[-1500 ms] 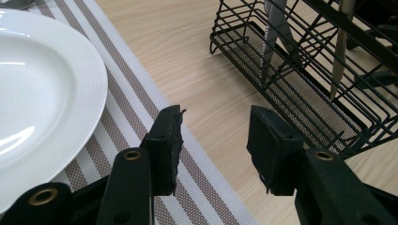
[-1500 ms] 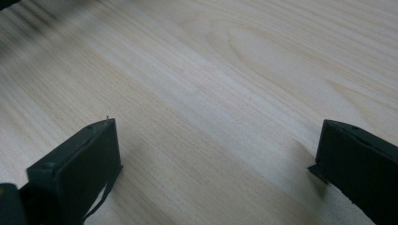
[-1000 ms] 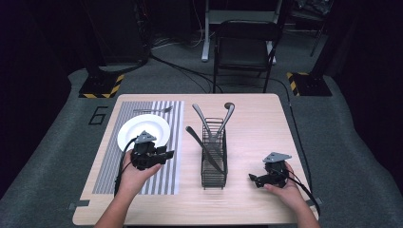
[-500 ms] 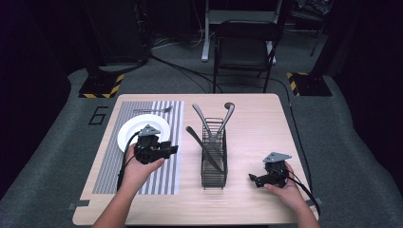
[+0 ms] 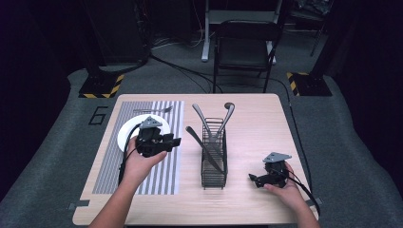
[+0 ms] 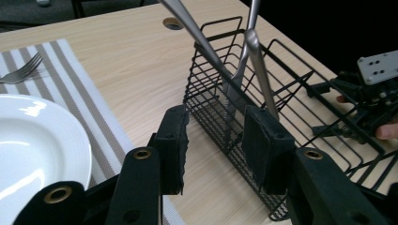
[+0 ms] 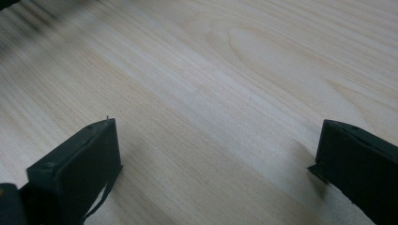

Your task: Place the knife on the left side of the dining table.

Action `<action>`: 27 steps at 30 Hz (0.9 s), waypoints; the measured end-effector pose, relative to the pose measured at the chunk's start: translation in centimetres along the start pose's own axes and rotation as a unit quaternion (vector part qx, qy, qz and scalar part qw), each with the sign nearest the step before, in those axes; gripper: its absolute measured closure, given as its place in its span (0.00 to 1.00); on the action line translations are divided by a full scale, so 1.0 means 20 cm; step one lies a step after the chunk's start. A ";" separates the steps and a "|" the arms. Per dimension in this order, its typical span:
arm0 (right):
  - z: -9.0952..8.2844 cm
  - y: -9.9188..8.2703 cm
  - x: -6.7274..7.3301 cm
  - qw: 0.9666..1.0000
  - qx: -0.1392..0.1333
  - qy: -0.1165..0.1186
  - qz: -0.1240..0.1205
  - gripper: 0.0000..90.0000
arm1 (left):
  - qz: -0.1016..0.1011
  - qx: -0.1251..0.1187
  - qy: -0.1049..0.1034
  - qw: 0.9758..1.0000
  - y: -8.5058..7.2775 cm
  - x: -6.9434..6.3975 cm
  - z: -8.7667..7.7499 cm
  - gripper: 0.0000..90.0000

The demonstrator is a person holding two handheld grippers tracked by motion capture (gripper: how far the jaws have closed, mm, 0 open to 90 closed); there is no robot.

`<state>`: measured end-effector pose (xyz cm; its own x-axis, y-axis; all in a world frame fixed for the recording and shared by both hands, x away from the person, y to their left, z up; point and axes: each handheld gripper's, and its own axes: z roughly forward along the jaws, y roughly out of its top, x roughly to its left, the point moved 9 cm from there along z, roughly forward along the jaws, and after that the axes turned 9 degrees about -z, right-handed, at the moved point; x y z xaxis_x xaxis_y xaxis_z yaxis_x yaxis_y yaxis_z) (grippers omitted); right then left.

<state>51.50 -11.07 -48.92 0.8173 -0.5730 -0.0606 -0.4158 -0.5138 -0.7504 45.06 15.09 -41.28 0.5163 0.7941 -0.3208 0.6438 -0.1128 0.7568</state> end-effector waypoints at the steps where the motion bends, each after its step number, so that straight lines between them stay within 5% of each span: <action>1: 0.00 0.00 0.00 1.000 0.000 0.000 0.000 0.00 | 0.001 0.000 0.000 1.000 0.01 -0.01 0.00 0.67; 27: 0.00 0.00 0.00 1.000 0.000 0.001 0.000 0.00 | -0.018 0.010 -0.027 0.999 0.12 -0.11 0.10 0.69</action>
<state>51.52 -11.07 -48.93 0.8166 -0.5740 -0.0601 -0.4163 -0.5137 -0.7502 46.58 11.89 -39.90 0.5215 0.7648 -0.3784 0.6732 -0.0963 0.7332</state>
